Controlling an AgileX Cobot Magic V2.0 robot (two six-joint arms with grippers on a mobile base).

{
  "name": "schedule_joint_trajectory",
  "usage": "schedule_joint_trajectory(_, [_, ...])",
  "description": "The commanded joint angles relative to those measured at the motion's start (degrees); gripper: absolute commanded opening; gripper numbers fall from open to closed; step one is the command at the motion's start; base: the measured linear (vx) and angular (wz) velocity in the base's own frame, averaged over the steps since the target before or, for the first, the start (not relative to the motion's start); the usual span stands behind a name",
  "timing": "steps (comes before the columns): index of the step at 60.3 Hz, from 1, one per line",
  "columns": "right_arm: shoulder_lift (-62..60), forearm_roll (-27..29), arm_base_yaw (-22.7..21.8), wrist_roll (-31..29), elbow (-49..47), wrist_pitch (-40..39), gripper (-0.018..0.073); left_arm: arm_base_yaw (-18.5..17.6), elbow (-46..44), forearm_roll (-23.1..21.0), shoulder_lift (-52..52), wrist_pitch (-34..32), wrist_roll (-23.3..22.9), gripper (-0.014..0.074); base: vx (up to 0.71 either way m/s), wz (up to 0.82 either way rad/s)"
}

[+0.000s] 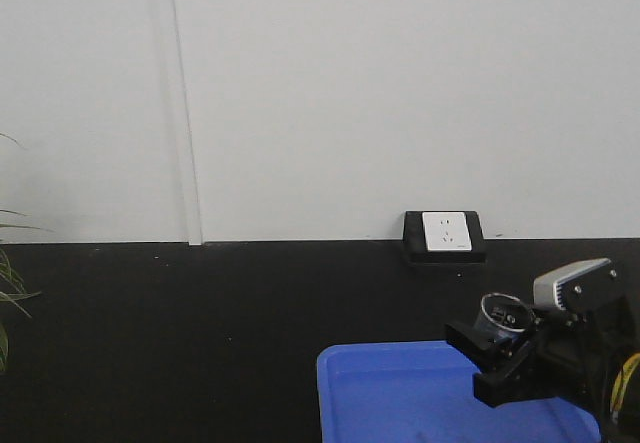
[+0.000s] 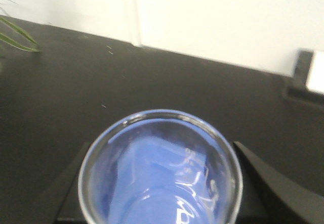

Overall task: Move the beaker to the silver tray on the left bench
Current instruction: 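Raise the held beaker clear of the blue tray with the right gripper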

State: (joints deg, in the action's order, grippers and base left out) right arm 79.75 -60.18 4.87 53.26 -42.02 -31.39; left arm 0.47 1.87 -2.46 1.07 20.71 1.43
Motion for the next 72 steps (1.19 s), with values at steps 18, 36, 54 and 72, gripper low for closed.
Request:
schedule_joint_trajectory(18, [-5.0, -6.1, 18.9, 8.5, -13.9, 14.4, -0.0014, 0.0, 1.2, -0.4, 0.6, -4.5, 0.0, 0.0001, 0.0, 0.0])
schedule_joint_trajectory(36, [-5.0, -6.9, 20.2, 8.5, -14.0, 16.2, -0.0013, 0.0, 1.1, -0.4, 0.5, -4.5, 0.0, 0.0001, 0.0, 0.0])
schedule_joint_trajectory(54, [-5.0, -6.9, 20.2, 8.5, -14.0, 16.2, -0.0011, 0.0, 1.1, -0.4, 0.5, -4.5, 0.0, 0.0001, 0.0, 0.0])
schedule_joint_trajectory(72, [-5.0, -6.9, 20.2, 8.5, -14.0, 16.2, -0.0011, 0.0, 1.1, -0.4, 0.5, -4.5, 0.0, 0.0001, 0.0, 0.0])
